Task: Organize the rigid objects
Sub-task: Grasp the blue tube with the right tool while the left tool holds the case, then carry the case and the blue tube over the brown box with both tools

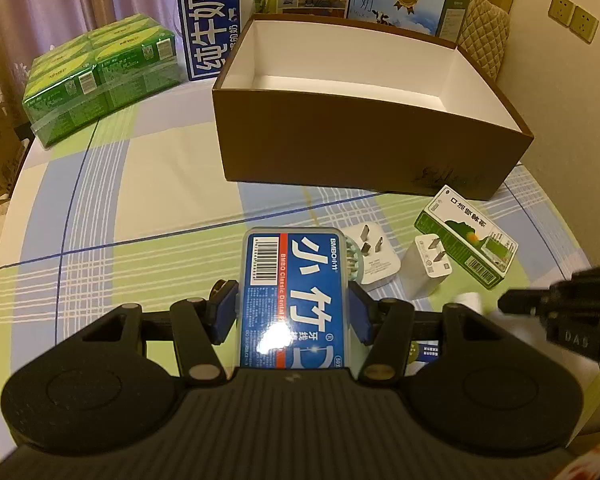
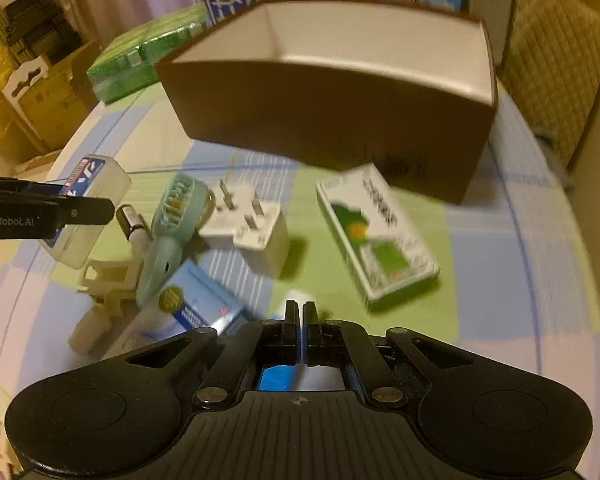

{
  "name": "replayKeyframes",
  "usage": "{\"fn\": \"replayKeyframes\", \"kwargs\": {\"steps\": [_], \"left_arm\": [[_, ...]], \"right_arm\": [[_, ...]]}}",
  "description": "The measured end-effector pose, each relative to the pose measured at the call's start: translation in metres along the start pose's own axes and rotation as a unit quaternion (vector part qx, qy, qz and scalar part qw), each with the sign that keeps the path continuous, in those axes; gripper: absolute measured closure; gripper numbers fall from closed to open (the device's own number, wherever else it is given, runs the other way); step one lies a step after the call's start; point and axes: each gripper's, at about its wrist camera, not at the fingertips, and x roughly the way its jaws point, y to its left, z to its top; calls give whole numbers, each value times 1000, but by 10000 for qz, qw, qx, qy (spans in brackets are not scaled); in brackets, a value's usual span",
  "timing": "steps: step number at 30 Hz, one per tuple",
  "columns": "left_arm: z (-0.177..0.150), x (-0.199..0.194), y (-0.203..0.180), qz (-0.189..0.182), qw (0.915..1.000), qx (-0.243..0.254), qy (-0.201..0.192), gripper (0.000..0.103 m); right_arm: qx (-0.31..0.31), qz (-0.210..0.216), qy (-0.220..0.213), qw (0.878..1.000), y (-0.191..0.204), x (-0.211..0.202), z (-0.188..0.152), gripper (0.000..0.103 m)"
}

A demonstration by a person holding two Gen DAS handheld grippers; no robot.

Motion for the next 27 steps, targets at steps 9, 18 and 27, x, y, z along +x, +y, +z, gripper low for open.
{"fn": "replayKeyframes", "kwargs": {"steps": [9, 18, 27], "left_arm": [[-11, -2, 12, 148, 9997, -178, 94, 50], [-21, -8, 22, 257, 9991, -316, 116, 50], [-29, -12, 26, 308, 9987, -395, 133, 50]], "right_arm": [[1012, 167, 335, 9942, -16, 19, -13, 74], [1336, 56, 389, 9903, -9, 37, -9, 74], [880, -335, 252, 9952, 7, 45, -7, 76]]}}
